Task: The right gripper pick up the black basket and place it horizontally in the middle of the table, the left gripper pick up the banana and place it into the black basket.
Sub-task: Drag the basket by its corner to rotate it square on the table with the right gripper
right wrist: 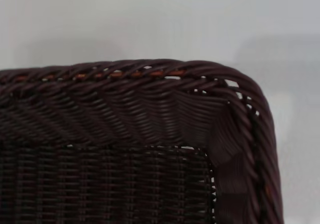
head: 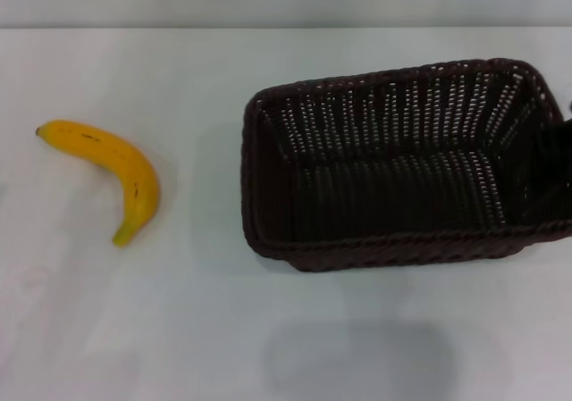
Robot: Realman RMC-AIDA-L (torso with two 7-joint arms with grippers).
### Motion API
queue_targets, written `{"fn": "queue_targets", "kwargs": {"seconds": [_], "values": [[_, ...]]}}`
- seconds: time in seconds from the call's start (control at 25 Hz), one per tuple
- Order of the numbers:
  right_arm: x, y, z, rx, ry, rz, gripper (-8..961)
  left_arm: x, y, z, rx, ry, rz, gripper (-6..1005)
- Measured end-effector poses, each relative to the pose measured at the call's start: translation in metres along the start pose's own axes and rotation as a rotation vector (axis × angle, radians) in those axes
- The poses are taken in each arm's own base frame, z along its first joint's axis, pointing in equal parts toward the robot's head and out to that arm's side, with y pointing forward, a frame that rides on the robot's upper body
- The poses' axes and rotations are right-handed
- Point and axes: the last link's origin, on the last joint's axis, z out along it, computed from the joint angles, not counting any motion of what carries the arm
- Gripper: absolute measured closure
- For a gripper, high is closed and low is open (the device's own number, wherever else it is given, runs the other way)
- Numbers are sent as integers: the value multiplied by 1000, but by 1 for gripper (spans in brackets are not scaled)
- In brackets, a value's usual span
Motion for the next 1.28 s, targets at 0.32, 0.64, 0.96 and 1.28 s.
{"fn": "queue_targets", "kwargs": {"seconds": [0.32,0.64,0.96,1.28], "values": [[7,38,7,78,6,-82,798,-1,2,2,-9,0,-4,123],[9,46,20,100,35,-131,766,1,1,-5,-3,-2,0,123],[7,44,15,36,-6,-118,735,2,-1,-9,4,-6,3,123],[15,40,10,-4,-4,-108,415,3,-1,-8,4,-2,3,123]]}}
